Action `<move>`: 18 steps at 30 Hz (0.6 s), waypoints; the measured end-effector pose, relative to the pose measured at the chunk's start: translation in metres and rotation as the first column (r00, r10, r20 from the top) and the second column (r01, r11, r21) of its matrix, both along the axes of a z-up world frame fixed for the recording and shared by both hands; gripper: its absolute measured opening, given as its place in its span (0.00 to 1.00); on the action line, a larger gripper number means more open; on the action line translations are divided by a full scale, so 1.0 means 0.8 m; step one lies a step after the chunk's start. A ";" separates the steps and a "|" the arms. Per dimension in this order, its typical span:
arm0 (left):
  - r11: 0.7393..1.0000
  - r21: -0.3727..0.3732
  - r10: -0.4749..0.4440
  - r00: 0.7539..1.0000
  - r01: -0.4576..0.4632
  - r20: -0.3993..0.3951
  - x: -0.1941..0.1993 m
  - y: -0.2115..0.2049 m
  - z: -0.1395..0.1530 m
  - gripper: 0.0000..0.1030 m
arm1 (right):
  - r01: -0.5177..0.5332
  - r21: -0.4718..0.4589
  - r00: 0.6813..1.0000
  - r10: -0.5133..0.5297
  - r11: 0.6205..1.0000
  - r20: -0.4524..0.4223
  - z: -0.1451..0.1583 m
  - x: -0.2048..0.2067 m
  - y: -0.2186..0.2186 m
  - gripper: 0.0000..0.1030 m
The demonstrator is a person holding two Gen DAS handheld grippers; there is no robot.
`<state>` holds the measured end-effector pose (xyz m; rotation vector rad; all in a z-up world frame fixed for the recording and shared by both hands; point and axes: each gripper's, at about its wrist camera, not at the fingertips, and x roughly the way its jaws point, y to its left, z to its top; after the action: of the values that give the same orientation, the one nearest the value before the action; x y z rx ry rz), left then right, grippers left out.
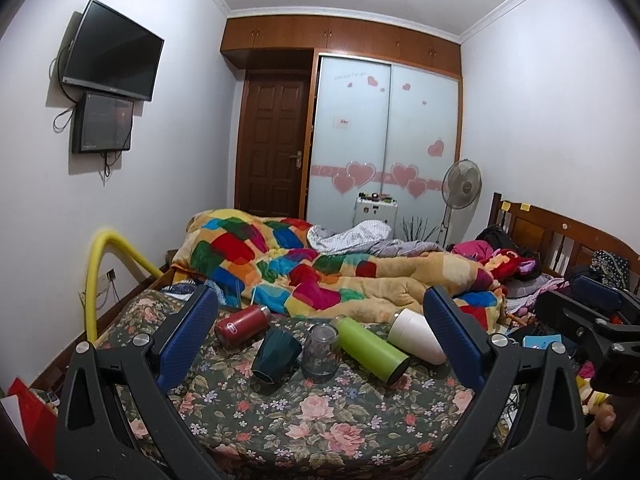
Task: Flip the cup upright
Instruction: 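Reach the left tool to the dark green mug and grasp it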
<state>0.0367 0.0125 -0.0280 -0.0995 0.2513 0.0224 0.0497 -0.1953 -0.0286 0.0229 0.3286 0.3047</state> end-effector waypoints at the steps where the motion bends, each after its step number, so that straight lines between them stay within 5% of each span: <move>1: 1.000 -0.002 0.003 1.000 -0.003 -0.011 0.007 0.002 -0.004 1.00 | 0.001 -0.002 1.000 -0.001 1.000 -0.007 -0.002 0.004 0.000 1.00; 9: 0.998 -0.031 0.047 0.977 -0.055 -0.210 0.093 0.038 -0.079 1.00 | 0.018 -0.019 0.996 -0.019 1.000 -0.087 -0.031 0.042 0.002 1.00; 18: 0.998 -0.059 -0.016 0.847 -0.018 -0.531 0.230 0.082 -0.221 1.00 | 0.033 -0.038 0.980 -0.040 0.999 -0.195 -0.066 0.091 -0.002 1.00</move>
<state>0.2206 0.0784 -0.2049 -0.1543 0.8119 0.0435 0.1224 -0.1969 -0.0814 0.0252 0.5283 0.2610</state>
